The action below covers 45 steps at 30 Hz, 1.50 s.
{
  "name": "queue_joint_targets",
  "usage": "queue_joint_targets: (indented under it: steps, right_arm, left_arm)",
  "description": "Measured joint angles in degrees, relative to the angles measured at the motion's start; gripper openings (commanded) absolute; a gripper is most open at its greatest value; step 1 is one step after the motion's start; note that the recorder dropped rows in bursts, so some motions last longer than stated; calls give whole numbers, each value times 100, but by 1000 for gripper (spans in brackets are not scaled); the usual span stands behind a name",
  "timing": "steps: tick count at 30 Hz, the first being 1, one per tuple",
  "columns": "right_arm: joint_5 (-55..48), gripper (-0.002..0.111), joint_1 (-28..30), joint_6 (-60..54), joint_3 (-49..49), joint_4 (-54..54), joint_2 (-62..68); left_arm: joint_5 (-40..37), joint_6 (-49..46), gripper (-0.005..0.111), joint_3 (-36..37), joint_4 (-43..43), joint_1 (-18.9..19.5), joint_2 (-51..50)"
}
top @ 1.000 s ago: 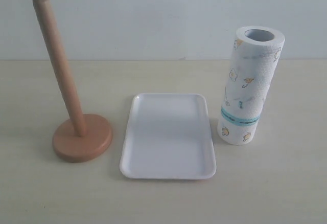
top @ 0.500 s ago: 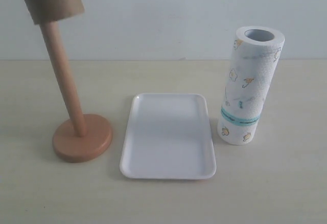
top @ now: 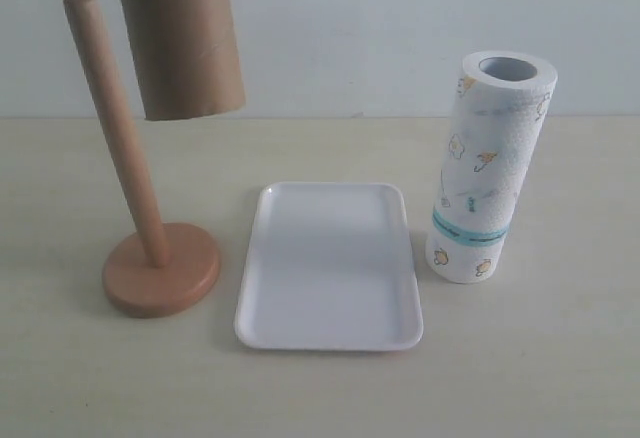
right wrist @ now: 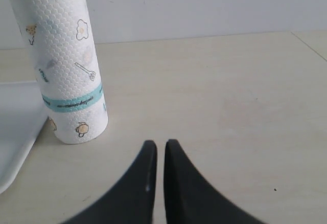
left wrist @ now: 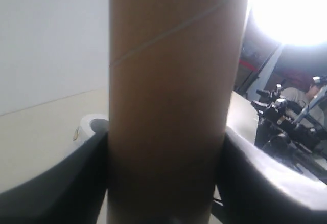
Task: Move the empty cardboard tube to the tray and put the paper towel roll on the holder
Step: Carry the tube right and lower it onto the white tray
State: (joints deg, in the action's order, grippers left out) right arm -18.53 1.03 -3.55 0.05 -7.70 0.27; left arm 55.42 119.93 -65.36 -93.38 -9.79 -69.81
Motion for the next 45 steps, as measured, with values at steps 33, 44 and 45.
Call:
queue_joint_targets:
  steps: [33, 44, 45]
  right_arm:
    - [-10, 5, 0, 0, 0, 0, 0]
    - [-21, 5, 0, 0, 0, 0, 0]
    - [-21, 5, 0, 0, 0, 0, 0]
  left_arm:
    - [-1510, -1990, 4, 981, 2911, -1722, -1849]
    - [-2673, -3221, 4, 1514, 4169, -2165, -1879]
    - [-2689, -3219, 4, 1522, 4169, -2165, -1931]
